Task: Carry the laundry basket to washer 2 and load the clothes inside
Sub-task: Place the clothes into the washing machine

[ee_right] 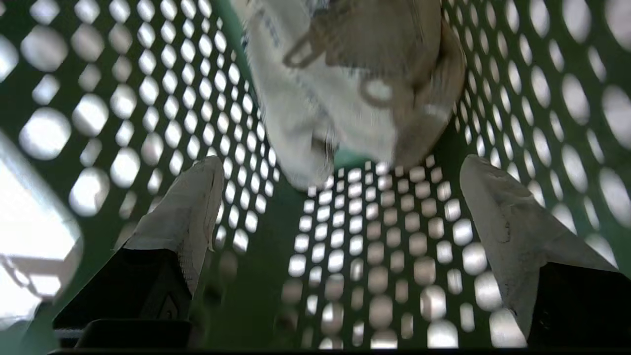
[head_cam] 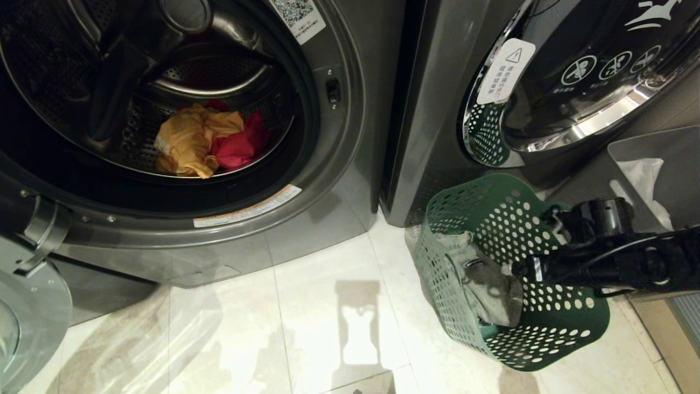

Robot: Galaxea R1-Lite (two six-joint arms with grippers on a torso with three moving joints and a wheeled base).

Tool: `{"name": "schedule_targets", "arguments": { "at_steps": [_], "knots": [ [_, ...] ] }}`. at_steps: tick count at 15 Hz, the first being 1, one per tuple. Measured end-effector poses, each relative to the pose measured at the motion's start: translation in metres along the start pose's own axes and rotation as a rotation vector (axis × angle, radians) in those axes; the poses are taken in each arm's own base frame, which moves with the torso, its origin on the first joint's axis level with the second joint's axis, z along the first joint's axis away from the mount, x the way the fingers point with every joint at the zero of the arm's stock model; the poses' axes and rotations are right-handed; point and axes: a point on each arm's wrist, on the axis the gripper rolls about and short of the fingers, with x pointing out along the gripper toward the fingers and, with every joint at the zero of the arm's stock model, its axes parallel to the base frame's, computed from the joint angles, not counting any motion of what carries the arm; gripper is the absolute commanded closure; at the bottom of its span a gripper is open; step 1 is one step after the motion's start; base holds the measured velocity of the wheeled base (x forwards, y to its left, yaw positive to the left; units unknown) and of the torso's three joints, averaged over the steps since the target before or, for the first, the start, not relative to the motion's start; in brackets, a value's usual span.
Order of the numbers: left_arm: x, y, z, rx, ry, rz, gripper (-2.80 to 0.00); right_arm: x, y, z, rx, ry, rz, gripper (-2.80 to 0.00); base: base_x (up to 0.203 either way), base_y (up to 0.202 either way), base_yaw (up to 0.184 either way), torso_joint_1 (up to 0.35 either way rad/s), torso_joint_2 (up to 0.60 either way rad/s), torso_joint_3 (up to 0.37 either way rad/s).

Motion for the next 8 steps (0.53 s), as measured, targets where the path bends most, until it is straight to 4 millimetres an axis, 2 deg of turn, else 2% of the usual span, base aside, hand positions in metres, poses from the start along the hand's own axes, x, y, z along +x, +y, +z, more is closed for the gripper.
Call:
{"name": "schedule_targets", "arguments": {
  "at_steps": [4, 8],
  "knots": [
    [0.000, 0.000, 0.000, 0.000, 0.000, 0.000, 0.00, 0.064, -0.012, 0.003, -0.038, 0.039, 0.061, -2.80, 0.000, 0.000, 0.000, 0.000, 0.00, 0.000],
    [0.000, 0.000, 0.000, 0.000, 0.000, 0.000, 0.00, 0.103, -0.032, -0.008, -0.079, 0.077, 0.059, -2.80, 0.000, 0.000, 0.000, 0.000, 0.00, 0.000]
  ]
}}
